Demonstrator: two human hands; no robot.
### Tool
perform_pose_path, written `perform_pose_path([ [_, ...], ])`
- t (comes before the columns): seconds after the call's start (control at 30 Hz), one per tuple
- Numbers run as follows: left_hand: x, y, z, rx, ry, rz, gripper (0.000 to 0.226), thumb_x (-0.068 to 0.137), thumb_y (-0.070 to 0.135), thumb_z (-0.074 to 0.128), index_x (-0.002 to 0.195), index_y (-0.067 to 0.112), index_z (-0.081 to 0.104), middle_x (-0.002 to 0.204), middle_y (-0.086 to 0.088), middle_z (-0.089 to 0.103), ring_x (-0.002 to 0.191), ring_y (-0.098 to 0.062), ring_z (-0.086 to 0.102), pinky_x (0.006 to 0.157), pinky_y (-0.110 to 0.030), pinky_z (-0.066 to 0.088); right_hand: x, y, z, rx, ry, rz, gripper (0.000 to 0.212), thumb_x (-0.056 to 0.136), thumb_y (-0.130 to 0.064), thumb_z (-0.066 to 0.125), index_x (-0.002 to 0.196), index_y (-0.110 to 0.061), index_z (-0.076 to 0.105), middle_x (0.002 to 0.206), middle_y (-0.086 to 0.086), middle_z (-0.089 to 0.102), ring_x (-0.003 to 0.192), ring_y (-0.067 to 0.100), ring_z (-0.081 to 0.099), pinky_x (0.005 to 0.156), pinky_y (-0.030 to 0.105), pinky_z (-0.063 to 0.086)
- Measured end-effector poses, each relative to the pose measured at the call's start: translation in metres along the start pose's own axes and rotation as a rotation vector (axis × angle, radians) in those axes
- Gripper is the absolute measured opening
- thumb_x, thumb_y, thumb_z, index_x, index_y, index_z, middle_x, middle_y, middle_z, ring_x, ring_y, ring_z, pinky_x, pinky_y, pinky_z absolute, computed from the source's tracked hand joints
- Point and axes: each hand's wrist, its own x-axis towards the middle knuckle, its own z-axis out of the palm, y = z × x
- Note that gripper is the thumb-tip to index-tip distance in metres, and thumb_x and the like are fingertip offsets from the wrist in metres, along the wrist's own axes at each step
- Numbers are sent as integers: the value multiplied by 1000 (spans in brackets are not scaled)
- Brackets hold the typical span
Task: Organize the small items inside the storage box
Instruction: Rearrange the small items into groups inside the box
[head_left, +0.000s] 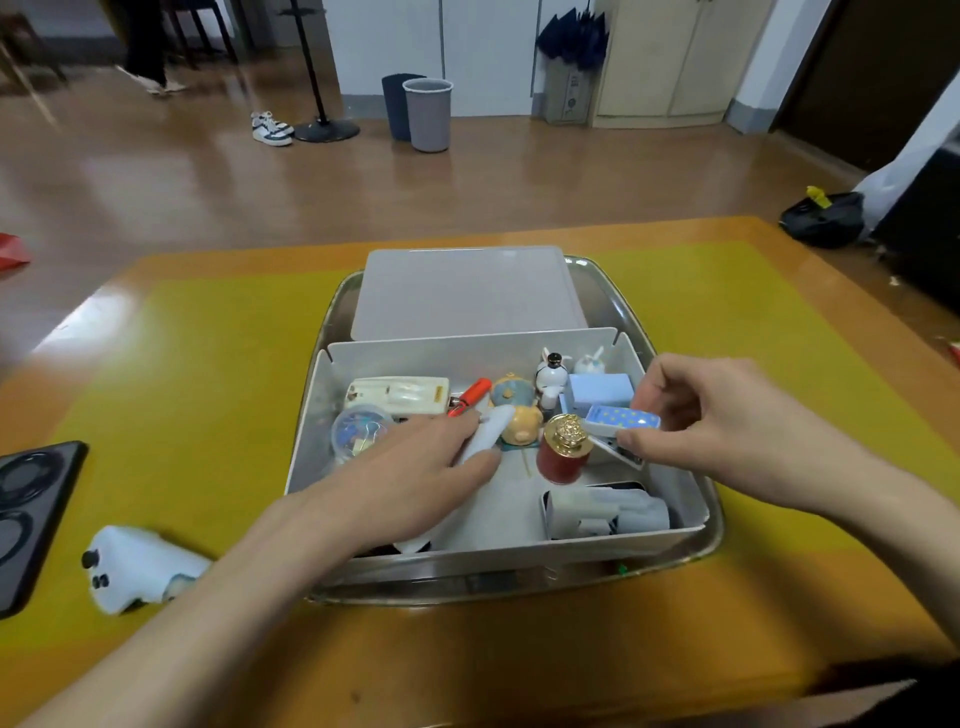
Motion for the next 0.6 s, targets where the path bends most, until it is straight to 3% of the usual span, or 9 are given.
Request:
perform_pose_path([
  [0.07, 6, 8, 7, -9, 11, 35, 30, 102, 41, 36, 84, 23, 52, 76, 1, 60, 71, -15, 57, 67, -42, 48, -3, 2, -1, -5, 2, -3, 19, 75, -31, 81, 78, -25, 62, 71, -7, 73, 66, 17, 68, 66, 51, 55],
  [0.17, 10, 22, 22, 9, -8, 108, 30, 104, 36, 39, 79, 26, 50, 71, 4, 56, 64, -9, 51, 58, -29, 40, -6, 3, -1, -33, -2, 1, 20, 76, -31, 81, 78, -25, 62, 71, -7, 73, 67, 13, 67, 67, 49, 55],
  [0.3, 18, 28, 36, -1, 122, -9, 18, 96, 39, 53, 84, 27, 58, 76, 6, 65, 71, -10, 59, 68, -39, 51, -7, 3, -2, -43, 0, -7, 20, 76, -32, 81, 77, -27, 61, 70, -7, 71, 65, 11, 66, 66, 49, 54],
  [0.4, 21, 26, 36, 130, 212, -47, 14, 88, 44, 58, 82, 31, 58, 75, 11, 66, 74, -8, 60, 69, -39, 53, -9, 1, -3, -52, -4, -13, 20, 75, -34, 80, 76, -28, 61, 69, -10, 71, 63, 6, 65, 64, 47, 54],
  [0.53, 19, 22, 34, 127, 187, -31, 20, 85, 52, 65, 79, 34, 61, 69, 20, 64, 69, 4, 59, 56, -22, 46, -9, 0, -3, -77, 4, -24, 20, 76, -35, 80, 76, -28, 61, 68, -13, 70, 62, 5, 64, 62, 44, 53],
  [0.6, 17, 23, 36, 153, 157, -6, 20, 85, 52, 65, 80, 33, 60, 72, 22, 68, 70, 4, 60, 54, -21, 39, -7, -1, -2, -87, 1, -23, 20, 76, -35, 80, 77, -28, 61, 67, -11, 69, 62, 5, 64, 63, 45, 54],
])
